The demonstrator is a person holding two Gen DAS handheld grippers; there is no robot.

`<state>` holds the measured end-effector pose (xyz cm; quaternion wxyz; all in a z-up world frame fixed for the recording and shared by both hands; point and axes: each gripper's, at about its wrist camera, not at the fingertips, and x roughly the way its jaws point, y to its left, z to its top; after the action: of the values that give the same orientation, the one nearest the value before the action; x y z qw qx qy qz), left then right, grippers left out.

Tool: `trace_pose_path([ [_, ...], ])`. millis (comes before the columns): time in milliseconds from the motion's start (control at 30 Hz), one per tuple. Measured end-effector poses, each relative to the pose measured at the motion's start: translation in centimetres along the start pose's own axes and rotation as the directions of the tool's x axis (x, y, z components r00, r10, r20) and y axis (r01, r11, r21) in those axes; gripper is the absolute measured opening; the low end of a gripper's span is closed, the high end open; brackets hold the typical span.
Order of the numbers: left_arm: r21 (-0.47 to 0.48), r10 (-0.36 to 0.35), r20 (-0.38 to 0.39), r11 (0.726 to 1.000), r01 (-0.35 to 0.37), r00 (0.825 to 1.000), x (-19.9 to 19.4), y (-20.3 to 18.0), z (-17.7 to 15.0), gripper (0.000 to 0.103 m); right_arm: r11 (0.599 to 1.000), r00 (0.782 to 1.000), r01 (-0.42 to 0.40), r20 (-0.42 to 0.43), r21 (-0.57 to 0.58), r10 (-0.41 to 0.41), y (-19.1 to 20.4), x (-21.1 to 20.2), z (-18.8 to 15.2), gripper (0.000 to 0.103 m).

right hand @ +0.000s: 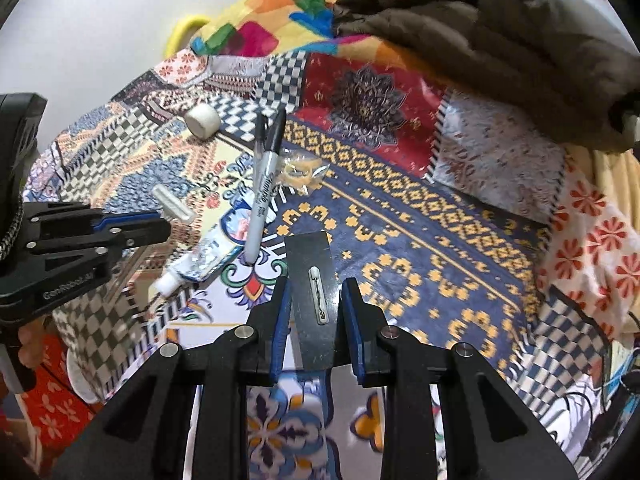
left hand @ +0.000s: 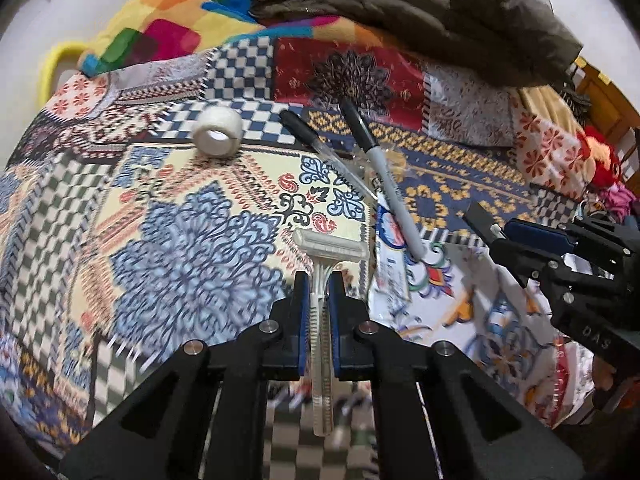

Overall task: Collect trash
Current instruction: 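Grasp the black card with the right tool while the left tool grasps the razor, then carry the black card and razor over the white bin with both tools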

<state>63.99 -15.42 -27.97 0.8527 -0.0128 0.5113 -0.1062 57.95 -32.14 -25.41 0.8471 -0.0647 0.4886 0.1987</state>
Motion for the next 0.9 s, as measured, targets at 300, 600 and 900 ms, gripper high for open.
trace_pose_path([
  [300, -0.006, 0.020, 0.109, 1.000, -0.019, 0.994, -9.8, -1.4, -0.9, 0.008, 1.000, 0.996, 0.004, 0.084, 0.023, -0.006, 1.6, -7.2, 0.0, 0.024],
  [600, -0.013, 0.045, 0.214, 0.999, -0.043, 0.976, -19.9, -2.7, -3.5, 0.008, 1.000, 0.985, -0.010, 0.171, 0.000, 0.010, 5.6, -14.8, -0.4, 0.024],
  [900, -0.066, 0.086, 0.303, 0.995, -0.069, 0.949, -30.2, -1.8, -9.0, 0.008, 0.997, 0.963, -0.054, 0.261, -0.063, 0.068, 11.9, -22.4, -2.2, 0.024],
])
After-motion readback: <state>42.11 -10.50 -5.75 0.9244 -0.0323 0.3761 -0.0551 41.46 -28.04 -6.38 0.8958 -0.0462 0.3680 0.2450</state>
